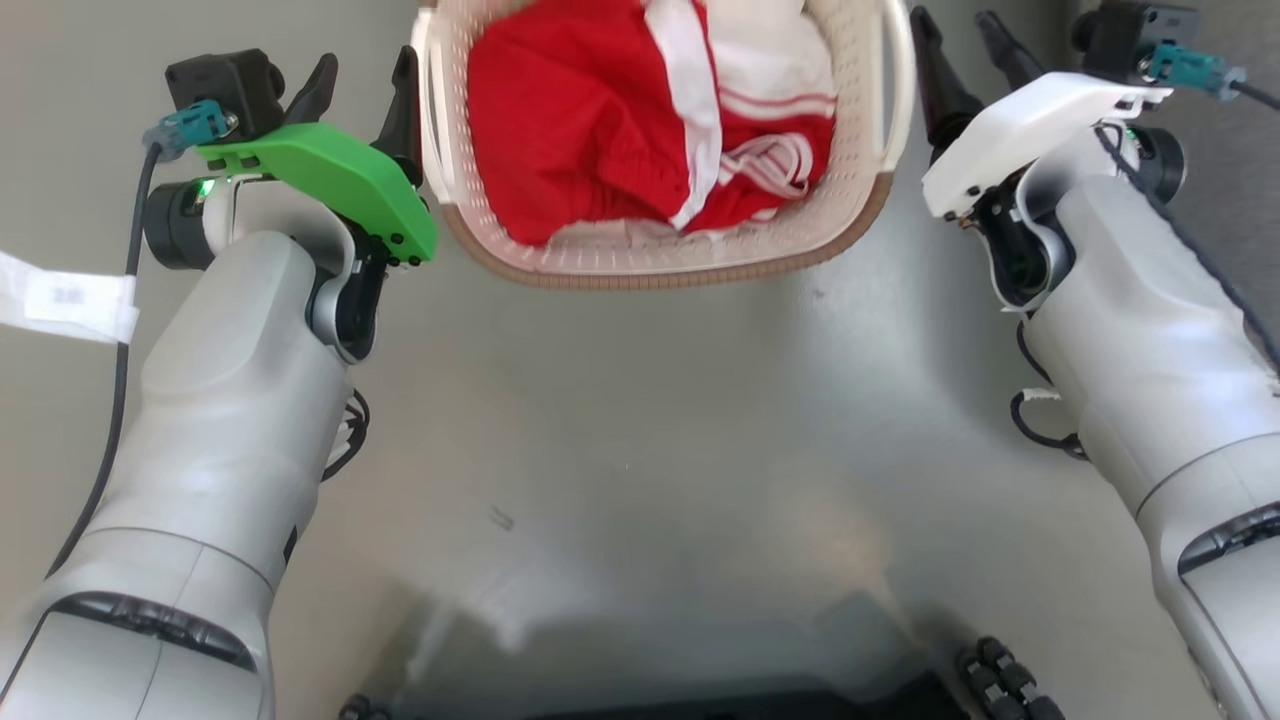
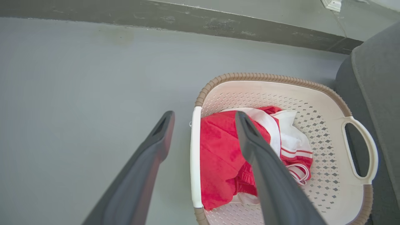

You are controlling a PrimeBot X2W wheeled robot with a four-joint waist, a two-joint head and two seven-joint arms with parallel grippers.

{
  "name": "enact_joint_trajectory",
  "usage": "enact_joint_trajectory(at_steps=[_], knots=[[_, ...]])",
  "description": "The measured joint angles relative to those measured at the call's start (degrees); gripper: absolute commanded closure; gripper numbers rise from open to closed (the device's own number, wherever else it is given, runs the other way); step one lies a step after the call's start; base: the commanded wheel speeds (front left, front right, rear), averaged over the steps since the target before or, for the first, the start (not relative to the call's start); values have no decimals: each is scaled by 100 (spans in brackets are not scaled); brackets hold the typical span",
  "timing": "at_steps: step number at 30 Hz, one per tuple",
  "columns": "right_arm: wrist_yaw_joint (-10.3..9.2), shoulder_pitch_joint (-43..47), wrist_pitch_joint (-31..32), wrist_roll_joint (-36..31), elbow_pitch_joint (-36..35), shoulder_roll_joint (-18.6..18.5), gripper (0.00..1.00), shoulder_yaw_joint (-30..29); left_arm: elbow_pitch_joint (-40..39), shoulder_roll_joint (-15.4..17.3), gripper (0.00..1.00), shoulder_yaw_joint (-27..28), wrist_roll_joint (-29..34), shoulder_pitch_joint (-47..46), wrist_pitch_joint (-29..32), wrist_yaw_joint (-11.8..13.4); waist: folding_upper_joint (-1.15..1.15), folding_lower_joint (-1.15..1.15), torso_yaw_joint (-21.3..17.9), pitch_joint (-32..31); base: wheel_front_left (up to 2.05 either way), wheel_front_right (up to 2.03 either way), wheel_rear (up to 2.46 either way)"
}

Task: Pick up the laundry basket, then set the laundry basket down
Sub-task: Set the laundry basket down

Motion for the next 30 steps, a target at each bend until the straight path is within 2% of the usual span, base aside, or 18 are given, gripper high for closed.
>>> enact_joint_trajectory(at_steps=[8,30], knots=[[53,343,0,-237,-365,33,0,1,-365,105,0,288,278,375,0,-51,0,0,-62,-661,0,0,0],[55,1824,-1,-726,-1492,-26,0,-516,-1608,183,0,1074,1009,1945,0,-76,0,0,-50,-2316,0,0,0]])
